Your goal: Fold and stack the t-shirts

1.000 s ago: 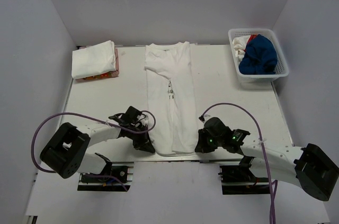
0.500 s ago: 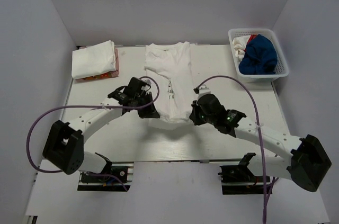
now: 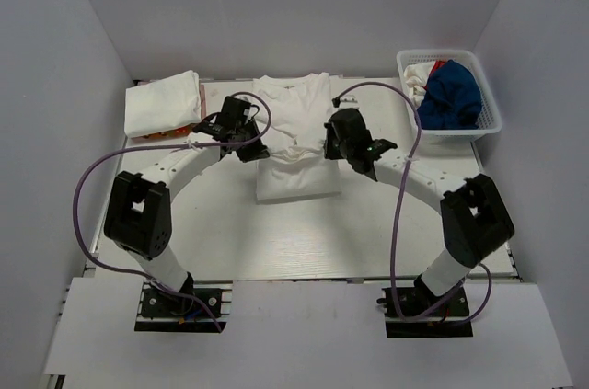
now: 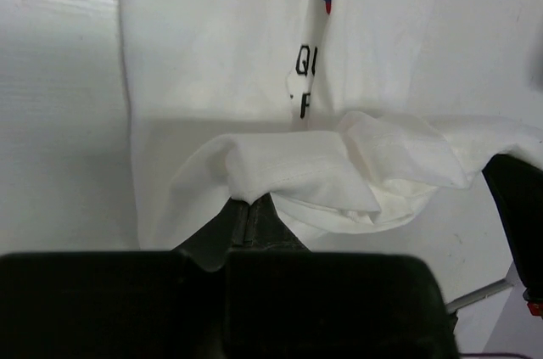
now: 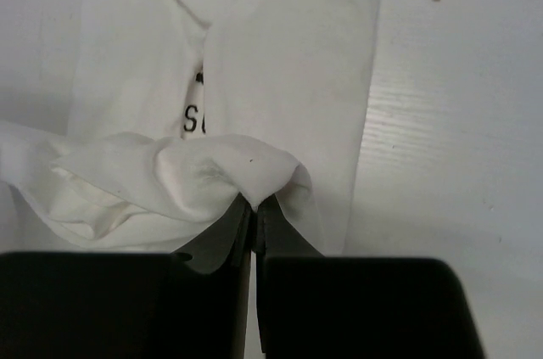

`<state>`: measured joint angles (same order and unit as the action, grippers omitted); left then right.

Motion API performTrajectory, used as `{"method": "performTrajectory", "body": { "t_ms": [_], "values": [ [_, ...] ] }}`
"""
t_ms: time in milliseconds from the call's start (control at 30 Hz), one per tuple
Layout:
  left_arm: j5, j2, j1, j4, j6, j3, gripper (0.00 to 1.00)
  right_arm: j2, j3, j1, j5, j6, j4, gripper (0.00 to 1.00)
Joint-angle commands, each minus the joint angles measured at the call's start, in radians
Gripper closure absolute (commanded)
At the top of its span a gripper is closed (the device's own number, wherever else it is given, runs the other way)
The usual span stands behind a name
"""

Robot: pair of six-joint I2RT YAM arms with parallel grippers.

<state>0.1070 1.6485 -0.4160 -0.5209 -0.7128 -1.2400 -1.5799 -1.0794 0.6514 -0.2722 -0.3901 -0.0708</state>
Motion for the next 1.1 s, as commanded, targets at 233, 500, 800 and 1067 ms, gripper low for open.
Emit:
{"method": "performTrajectory", "body": {
  "t_ms": [233, 500, 800, 1067],
  "values": [
    [0.042, 0.140, 0.074, 0.088, 0.058, -0.113, 1.00, -0.235, -0.226, -0.079, 0.083, 0.033, 0.035, 1.00],
    [0.022, 0.264, 0.094, 0.125, 0.087, -0.205, 1.00, -0.363, -0.287, -0.107, 0.079, 0.039, 0.107, 0.75],
    [-0.070, 0.165, 0.126, 0.097, 0.087, -0.216, 0.00, -0.319, -0.293, -0.110, 0.194, 0.120, 0.046, 0.10],
    [0.025, -0.009, 0.102, 0.121, 0.069, 0.103, 0.00, -0.128, -0.024, -0.114, 0.288, 0.036, 0.072, 0.10]
  ]
}}
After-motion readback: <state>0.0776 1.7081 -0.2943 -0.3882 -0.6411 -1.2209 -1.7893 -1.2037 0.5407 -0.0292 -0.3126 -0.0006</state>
